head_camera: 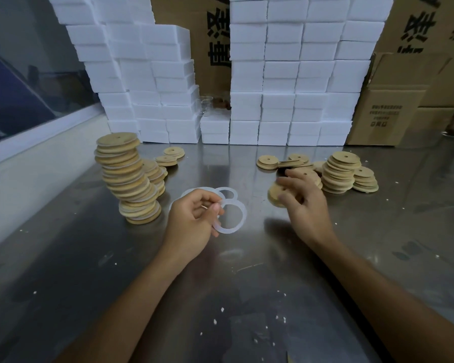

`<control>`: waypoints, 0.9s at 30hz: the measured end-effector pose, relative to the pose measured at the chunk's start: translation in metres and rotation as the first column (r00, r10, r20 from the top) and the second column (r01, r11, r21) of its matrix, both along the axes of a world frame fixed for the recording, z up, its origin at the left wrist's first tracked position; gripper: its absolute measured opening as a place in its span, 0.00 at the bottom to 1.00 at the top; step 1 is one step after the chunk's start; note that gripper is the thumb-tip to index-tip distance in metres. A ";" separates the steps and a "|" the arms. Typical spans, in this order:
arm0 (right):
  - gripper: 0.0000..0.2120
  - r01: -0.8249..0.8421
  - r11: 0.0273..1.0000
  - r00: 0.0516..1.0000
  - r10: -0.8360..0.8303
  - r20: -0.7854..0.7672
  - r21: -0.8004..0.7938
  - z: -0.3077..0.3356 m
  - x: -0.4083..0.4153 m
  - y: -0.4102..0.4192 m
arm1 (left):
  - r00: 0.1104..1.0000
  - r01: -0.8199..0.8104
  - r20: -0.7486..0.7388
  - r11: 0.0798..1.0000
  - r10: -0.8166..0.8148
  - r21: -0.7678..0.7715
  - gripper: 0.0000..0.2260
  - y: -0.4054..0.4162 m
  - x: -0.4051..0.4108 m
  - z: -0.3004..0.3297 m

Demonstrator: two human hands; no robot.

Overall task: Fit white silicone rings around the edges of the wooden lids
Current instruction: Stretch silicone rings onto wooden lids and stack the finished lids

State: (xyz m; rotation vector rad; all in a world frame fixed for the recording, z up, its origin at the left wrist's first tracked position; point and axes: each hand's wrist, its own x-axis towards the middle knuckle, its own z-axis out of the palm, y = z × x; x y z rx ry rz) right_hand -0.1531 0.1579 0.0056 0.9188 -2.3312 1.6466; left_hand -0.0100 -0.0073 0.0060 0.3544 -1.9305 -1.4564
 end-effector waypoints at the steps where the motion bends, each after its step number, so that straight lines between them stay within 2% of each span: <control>1: 0.15 -0.007 1.000 1.000 0.007 0.020 0.011 0.000 0.004 -0.003 | 1.000 0.022 -0.004 0.999 -0.022 0.026 0.11 0.001 0.001 0.000; 6: 0.10 0.029 0.998 0.999 -0.031 0.035 0.055 -0.001 0.017 -0.014 | 0.995 0.099 0.007 0.992 -0.100 0.077 0.07 0.004 0.003 0.004; 9: 0.10 -0.107 0.994 0.982 0.105 0.158 0.004 -0.001 0.026 -0.017 | 0.991 0.134 0.001 0.984 -0.135 0.121 0.04 0.006 0.004 0.008; 13: 0.11 -0.251 0.951 0.900 0.297 0.319 -0.178 0.000 0.037 -0.022 | 0.986 0.159 0.027 0.977 -0.164 0.143 0.01 0.007 0.007 0.010; 16: 0.19 -0.324 0.922 0.837 0.384 0.390 -0.212 0.001 0.038 -0.022 | 0.988 0.134 0.052 0.977 -0.144 0.164 0.03 0.006 0.008 0.008; 17: 0.19 -0.335 0.927 0.858 0.374 0.352 -0.169 0.000 0.039 -0.022 | 0.990 0.120 0.059 0.979 -0.131 0.167 0.03 0.006 0.008 0.008; 19: 0.12 -0.316 0.945 0.922 0.326 0.207 -0.083 -0.004 0.041 -0.025 | 0.993 0.081 0.075 0.983 -0.095 0.166 0.04 0.006 0.006 0.005; 21: 0.07 -0.305 0.949 0.943 0.312 0.112 -0.075 -0.006 0.041 -0.028 | 0.993 0.041 0.106 0.988 -0.057 0.149 0.04 0.007 0.003 0.001; 27: 0.05 -0.279 0.956 0.958 0.283 0.038 -0.095 -0.010 0.039 -0.028 | 0.990 -0.019 0.144 0.989 -0.002 0.147 0.05 0.009 -0.002 -0.004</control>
